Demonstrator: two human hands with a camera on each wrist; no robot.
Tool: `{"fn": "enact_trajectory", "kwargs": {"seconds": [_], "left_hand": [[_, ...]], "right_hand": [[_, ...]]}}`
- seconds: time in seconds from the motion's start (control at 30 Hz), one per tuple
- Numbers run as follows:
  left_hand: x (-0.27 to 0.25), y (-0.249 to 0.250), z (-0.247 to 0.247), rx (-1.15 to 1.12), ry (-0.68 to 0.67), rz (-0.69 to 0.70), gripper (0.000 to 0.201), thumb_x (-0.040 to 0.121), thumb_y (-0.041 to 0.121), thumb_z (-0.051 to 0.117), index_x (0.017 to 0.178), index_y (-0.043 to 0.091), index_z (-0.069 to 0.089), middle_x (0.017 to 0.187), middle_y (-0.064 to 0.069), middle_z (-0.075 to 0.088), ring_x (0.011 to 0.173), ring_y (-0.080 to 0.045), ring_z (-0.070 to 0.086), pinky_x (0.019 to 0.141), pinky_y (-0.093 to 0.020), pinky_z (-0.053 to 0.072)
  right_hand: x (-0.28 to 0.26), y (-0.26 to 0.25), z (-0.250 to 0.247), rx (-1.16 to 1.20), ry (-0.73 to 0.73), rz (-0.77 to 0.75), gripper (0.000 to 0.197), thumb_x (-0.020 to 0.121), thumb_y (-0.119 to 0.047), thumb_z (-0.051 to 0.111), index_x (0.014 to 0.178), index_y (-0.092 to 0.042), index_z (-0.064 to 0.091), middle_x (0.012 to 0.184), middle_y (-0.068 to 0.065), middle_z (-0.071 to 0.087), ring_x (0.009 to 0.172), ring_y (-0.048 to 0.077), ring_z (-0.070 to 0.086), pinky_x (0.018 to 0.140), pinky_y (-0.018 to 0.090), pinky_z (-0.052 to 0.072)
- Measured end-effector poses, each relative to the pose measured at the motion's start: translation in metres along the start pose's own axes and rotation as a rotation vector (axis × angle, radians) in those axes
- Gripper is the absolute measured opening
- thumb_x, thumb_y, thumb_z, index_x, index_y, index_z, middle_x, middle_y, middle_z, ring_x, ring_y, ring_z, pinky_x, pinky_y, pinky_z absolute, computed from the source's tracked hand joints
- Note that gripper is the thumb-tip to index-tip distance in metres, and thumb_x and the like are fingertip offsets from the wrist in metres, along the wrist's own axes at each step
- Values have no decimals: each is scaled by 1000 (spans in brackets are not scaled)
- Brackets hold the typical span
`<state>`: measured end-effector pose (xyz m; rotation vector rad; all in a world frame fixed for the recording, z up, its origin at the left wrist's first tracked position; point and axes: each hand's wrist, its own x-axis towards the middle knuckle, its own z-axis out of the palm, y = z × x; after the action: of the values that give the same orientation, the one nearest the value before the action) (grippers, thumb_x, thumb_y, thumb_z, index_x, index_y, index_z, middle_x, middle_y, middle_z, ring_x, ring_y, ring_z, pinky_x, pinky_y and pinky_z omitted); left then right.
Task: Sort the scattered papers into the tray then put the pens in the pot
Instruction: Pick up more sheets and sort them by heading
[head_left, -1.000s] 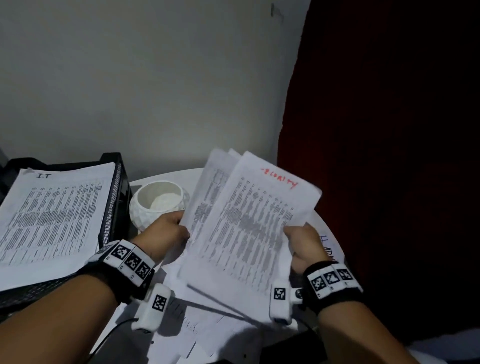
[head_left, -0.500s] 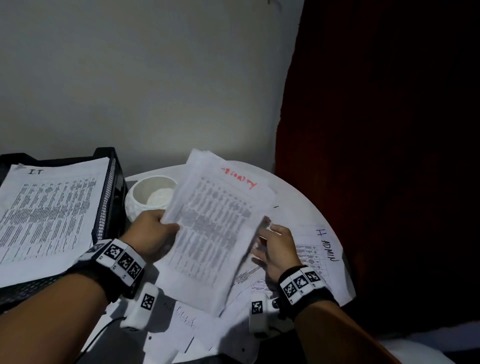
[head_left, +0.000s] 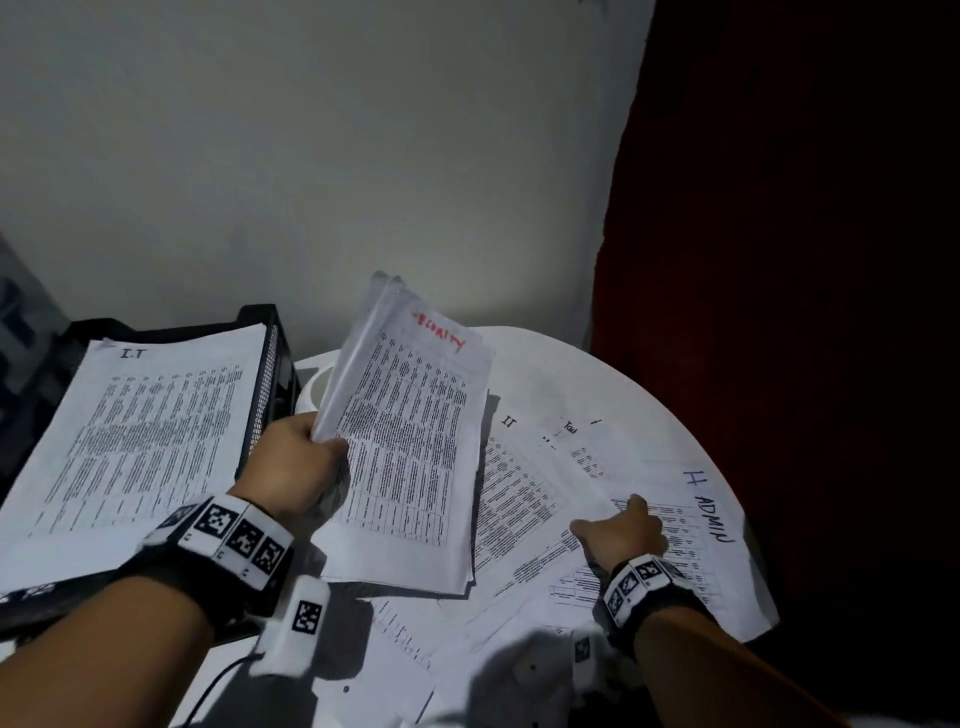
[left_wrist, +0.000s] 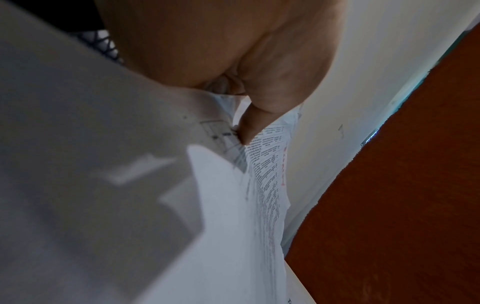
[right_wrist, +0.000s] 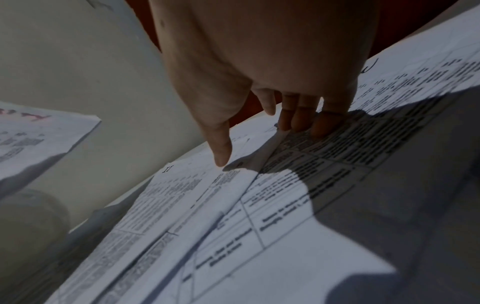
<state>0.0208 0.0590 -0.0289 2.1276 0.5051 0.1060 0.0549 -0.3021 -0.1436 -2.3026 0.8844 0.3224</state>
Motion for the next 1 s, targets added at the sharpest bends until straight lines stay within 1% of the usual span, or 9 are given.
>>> {"fn": "enact_trajectory", "kwargs": {"seconds": [0.07,0.2,0.3,0.43,0.57,0.7,0.8,0.9,1.0], "left_hand": [[2,0,-3,-18,9,-14,7,91,15,66,95,10,66,73,-17,68,64,-36,66,62,-42,58],[3,0,-4,36,20,-12,20,93,15,65,111,7,65,79,-14,69,62,-27,64,54,-26,46],[1,1,-3,47,11,-18,20,92,15,66,110,7,66,79,-17,70,65,-32,67,58,-35,55],[0,0,-1,70,28,-21,16,93,16,66,106,8,66,76,-14,69,60,-27,63,57,-30,50],[-2,2,2,95,29,2,18,93,17,66,108,7,67,78,-10,68,66,-23,63,58,-26,44],[-3,2,5,104,21,-4,18,92,16,66,108,6,68,80,-11,68,69,-24,64,59,-26,43],[-4,2,7,105,13,0,18,92,16,66,107,5,68,83,-13,69,75,-28,65,64,-29,45],[-6,3,7,121,0,11,15,93,16,66,104,6,67,80,-11,67,71,-25,61,62,-28,42],[-5,2,3,142,9,17,12,92,16,66,97,5,67,77,-16,68,65,-27,61,58,-27,43]], "right_hand": [[2,-3,3,-46,-12,-19,109,72,-47,86,159,-14,28,154,18,37,142,40,35,110,51,42],[9,-8,10,-149,60,-190,105,71,-65,76,156,-19,34,162,7,33,149,32,25,116,59,34],[15,-18,16,-175,42,-292,103,74,-65,76,157,-19,35,159,4,42,150,29,28,117,56,34],[21,-24,18,-278,17,-286,84,78,-53,80,148,-23,45,146,7,53,139,33,42,111,54,40],[24,-23,22,-279,3,-264,28,81,-32,75,106,-20,68,110,6,64,112,35,60,99,46,51],[27,-21,20,-124,-16,-226,56,76,-19,84,116,-21,45,108,6,46,85,31,61,75,37,55],[30,-18,21,-20,-51,-199,65,81,-7,77,136,-19,44,94,5,60,74,23,61,70,33,55],[29,-18,22,27,-75,-205,32,81,-6,71,113,-10,66,105,15,71,86,34,67,76,35,59],[26,-17,20,81,-69,-259,7,84,-8,66,90,-7,69,89,11,72,73,30,64,60,25,52]]}}
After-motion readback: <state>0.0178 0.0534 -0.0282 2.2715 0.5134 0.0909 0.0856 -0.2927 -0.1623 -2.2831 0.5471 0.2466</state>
